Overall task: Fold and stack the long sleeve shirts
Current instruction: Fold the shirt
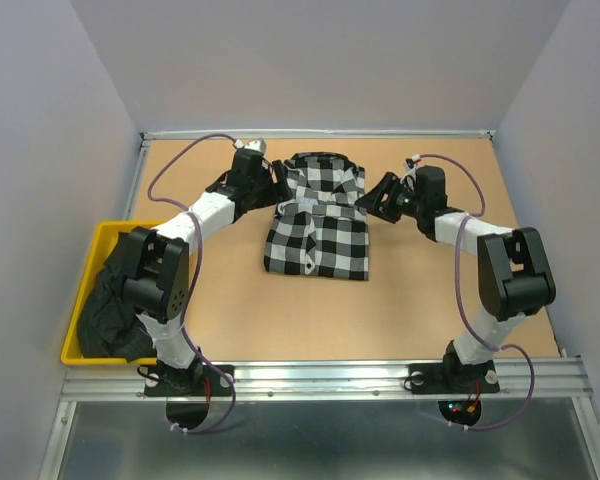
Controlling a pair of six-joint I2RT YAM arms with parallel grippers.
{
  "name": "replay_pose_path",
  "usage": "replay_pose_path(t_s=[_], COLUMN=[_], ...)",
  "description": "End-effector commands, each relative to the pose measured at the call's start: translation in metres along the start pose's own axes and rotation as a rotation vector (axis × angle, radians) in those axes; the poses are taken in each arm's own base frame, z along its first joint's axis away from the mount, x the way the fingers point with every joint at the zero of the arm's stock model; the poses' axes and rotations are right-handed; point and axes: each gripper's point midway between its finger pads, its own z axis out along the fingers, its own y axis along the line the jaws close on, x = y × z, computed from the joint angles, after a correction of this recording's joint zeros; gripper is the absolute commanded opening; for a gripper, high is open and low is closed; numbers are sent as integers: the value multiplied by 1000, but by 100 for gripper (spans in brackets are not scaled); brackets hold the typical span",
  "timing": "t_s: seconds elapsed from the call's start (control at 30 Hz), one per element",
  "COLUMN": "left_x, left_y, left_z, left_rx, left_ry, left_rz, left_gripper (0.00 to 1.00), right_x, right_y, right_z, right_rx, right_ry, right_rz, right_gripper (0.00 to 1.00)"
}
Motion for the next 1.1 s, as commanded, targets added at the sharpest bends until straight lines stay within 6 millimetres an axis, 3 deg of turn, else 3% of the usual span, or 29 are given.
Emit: replay_pose_path(t_s=[0.0,0.17,0.33,0.5,0.6,0.73,0.87,0.97,1.07], left_x=[-43,-71,-82,-72,-61,-45,-17,7,32], left_y=[-13,-34,-51,-49,-42,-17,7,27,42], left_z=[-21,-3,34,73,93,108,108,100,82], left_rx=[1,33,33,20,6,-102,-168,-230,-268], left_ry=[-117,-157,-166,-129,-98,-47,11,64,121], left_rz=[174,295,361,361,358,288,231,171,105], left_gripper=[84,88,71,62,60,53,50,45,42], right_x=[21,83,133,152,156,157,147,126,87], right_y=[22,43,35,21,8,-4,-25,-41,-64], right_z=[-17,-28,-34,-30,-28,-26,-25,-21,-19], right_rx=[41,100,141,183,223,260,315,346,406], right_ry=[40,137,230,289,293,306,288,264,198], right_rz=[-55,-91,-96,-92,-94,-94,-84,-81,-87], right_gripper=[63,58,49,40,39,38,38,38,38])
